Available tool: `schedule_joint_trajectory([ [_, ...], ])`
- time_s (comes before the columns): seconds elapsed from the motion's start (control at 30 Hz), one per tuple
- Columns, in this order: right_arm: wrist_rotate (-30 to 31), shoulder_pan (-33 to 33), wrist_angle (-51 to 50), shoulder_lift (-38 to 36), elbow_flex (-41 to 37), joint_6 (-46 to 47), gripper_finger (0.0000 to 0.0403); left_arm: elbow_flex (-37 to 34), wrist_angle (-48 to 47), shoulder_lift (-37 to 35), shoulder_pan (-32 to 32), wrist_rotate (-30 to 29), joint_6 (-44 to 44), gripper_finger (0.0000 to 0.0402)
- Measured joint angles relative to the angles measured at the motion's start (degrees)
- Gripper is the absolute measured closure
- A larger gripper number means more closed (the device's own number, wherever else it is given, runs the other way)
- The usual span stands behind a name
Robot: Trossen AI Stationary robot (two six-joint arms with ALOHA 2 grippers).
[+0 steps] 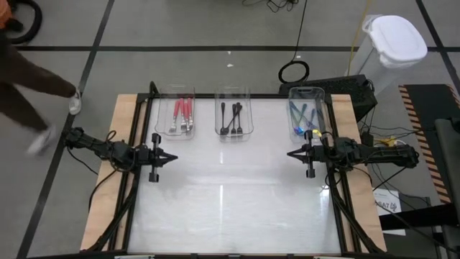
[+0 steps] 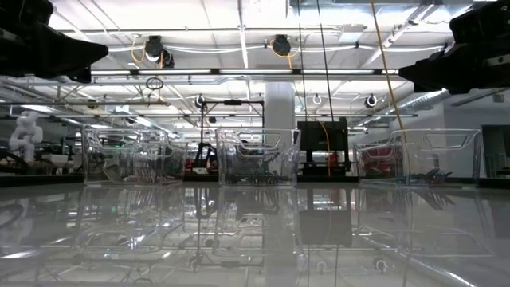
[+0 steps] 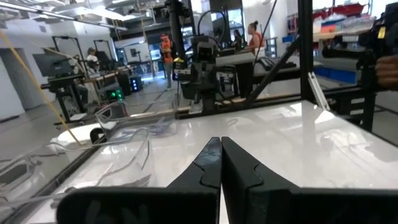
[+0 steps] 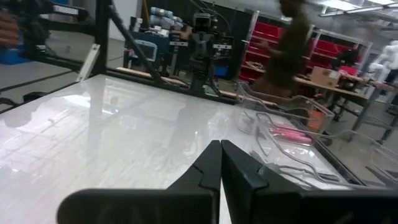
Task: Sort silverware by color (type)
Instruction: Return to Home Position
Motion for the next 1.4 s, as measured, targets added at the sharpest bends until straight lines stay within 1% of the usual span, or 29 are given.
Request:
schedule_joint_trajectory([
  [0.13, 4.11, 0.0, 0.56, 0.0, 0.0, 1.19, 0.0399, 0.0, -0.05, 0.02, 0.92, -0.29, 0.49, 0.0401],
  [0.23, 5.89, -0.09, 0.75, -0.02, 0.0, 2.1, 0.0399, 0.0, -0.07, 0.02, 2.0, -0.29, 0.45, 0.0401],
  [0.5, 5.28, -2.27, 0.03, -0.09, 0.0, 6.74, 0.0399, 0.0, -0.16, 0.02, 3.87, -0.27, 0.1, 0.0401],
  [0.63, -0.28, -3.41, -1.34, -0.09, 0.0, 7.28, 0.0399, 0.0, -0.18, 0.02, 4.1, -0.27, 0.1, 0.0401],
  [0.67, -0.47, -3.75, -1.32, -0.11, 0.0, 7.47, 0.0399, 0.0, -0.2, 0.02, 4.1, -0.27, 0.06, 0.0401],
  [0.87, -0.23, -5.39, -1.5, -0.09, 0.0, 7.67, 0.0399, 0.0, -0.24, 0.02, 4.08, -0.2, -0.46, 0.0401],
  [1.17, -0.21, -5.4, -1.76, -0.09, -0.02, 7.37, 0.0399, 0.0, -0.31, 0.02, 4.08, -0.01, -1.44, 0.0401],
  [1.4, 1.14, -5.38, -1.53, -0.09, -0.02, 6.82, 0.0399, 0.0, -0.33, 0.02, 4.12, 0.0, -0.62, 0.0401],
])
